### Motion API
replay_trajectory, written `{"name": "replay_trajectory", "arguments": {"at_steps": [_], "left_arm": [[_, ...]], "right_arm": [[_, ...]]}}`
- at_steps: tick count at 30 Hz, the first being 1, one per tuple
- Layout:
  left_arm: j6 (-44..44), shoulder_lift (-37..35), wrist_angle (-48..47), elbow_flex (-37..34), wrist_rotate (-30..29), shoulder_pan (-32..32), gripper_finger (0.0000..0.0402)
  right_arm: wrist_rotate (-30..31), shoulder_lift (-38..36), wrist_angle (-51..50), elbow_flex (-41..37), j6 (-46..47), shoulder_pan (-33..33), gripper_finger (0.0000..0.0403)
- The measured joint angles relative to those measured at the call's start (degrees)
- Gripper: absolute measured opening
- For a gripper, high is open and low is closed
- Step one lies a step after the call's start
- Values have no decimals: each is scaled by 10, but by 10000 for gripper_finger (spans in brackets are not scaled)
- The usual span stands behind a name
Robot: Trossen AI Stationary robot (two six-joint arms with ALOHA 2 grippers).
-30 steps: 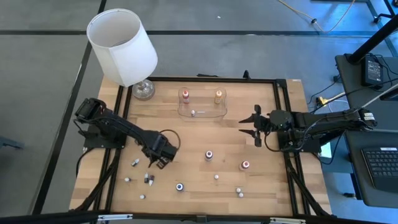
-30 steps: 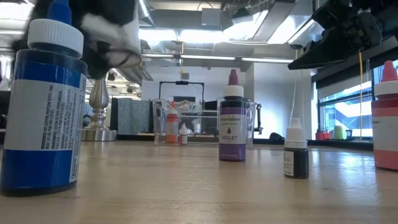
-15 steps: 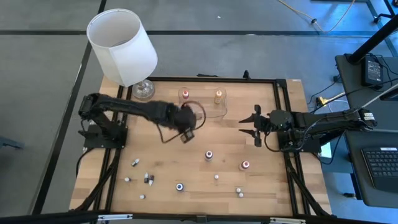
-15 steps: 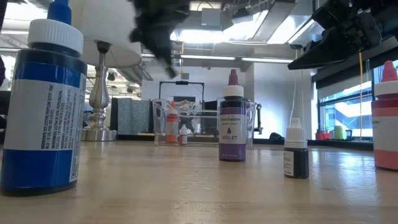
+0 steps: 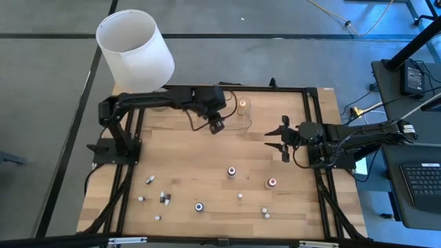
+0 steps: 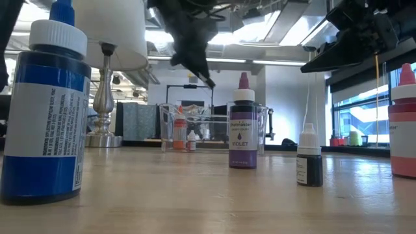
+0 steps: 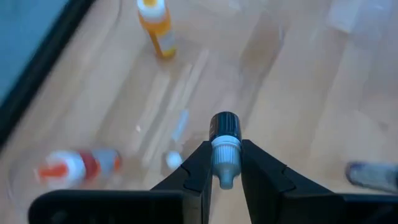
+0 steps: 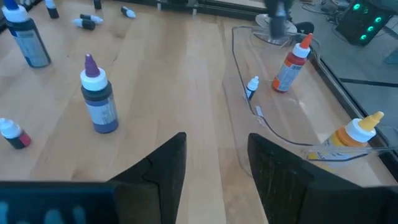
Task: Pick & Place food coloring
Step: Put the small brown food coloring bottle into the transparent bin
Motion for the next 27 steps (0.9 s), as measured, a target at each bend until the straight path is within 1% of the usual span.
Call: {"name": "replay_trajectory", "arguments": {"at_steps": [5,7,11,16,27], "left_arm": [[33,63,-55,65,-2,12,61],[44,88,-84,86,-4,14,61],[57,134,-110,116,-5,18,61],[72,166,-106,127,-5,23,63],[73,212,-108,126,-4,34,64]], "right_arm": [[17,0,-5,0,-3,-3,174],[19,0,-7,0,-2,-3,174],[19,0,-10,0,-2,-3,174],[19,0,-14,0,4,-3,174],[19,0,-23,0,15,-3,174]]}}
